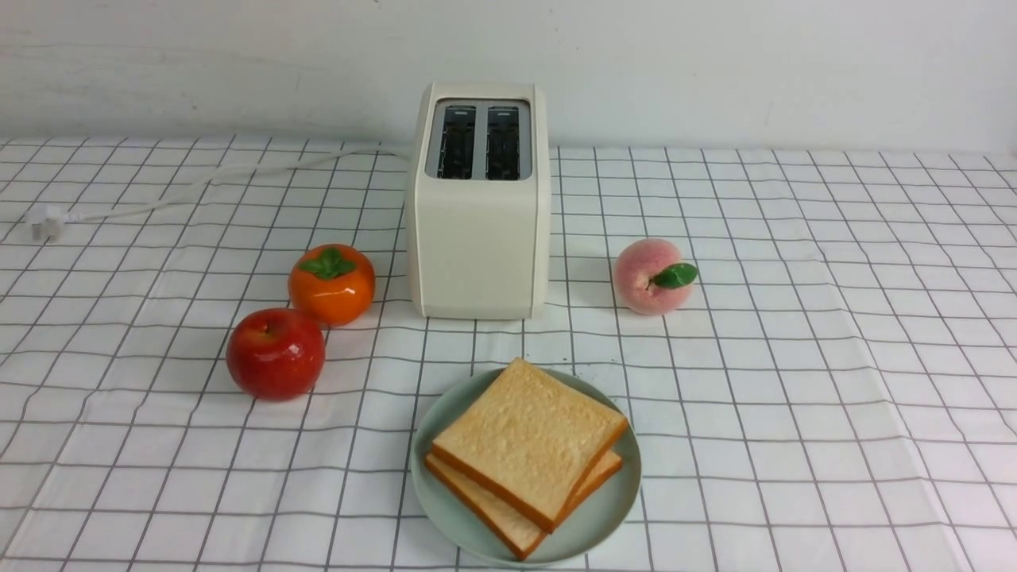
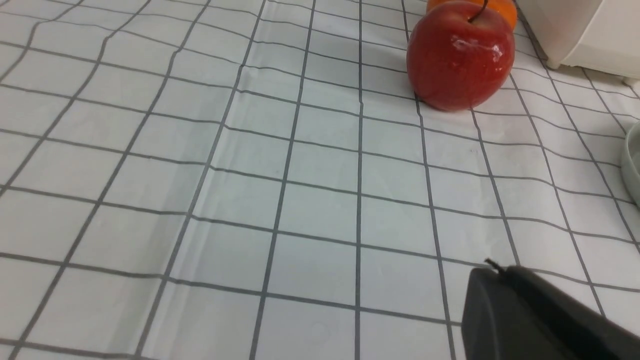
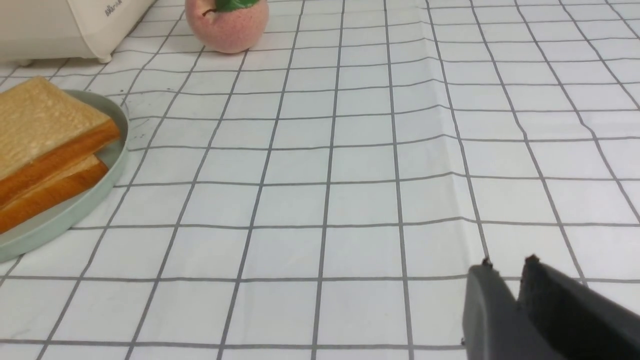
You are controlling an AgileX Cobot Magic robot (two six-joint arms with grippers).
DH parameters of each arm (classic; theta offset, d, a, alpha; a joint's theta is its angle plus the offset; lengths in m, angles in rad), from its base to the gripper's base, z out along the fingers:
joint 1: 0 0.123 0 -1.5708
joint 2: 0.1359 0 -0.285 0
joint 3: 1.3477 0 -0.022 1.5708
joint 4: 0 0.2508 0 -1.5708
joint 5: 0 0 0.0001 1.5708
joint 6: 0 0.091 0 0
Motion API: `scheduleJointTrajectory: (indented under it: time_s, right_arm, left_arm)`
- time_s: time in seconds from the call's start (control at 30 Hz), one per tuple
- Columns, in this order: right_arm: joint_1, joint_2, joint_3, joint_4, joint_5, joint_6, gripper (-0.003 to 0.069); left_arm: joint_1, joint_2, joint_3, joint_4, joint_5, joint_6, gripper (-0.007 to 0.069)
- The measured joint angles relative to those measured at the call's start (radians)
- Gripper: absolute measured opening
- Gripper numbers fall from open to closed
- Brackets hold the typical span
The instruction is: Take toasted bread from bread machine on white checkered table place on plate.
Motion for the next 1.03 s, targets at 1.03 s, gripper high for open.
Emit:
scheduleJointTrajectory:
  time_s: [1.03]
  right_arm:
    - [0.0, 0.0, 0.0, 0.0, 0.0, 0.0, 0.0125]
  left_arm:
    - [0.0, 0.0, 0.0, -0.001, 0.0, -0.001, -0.0001]
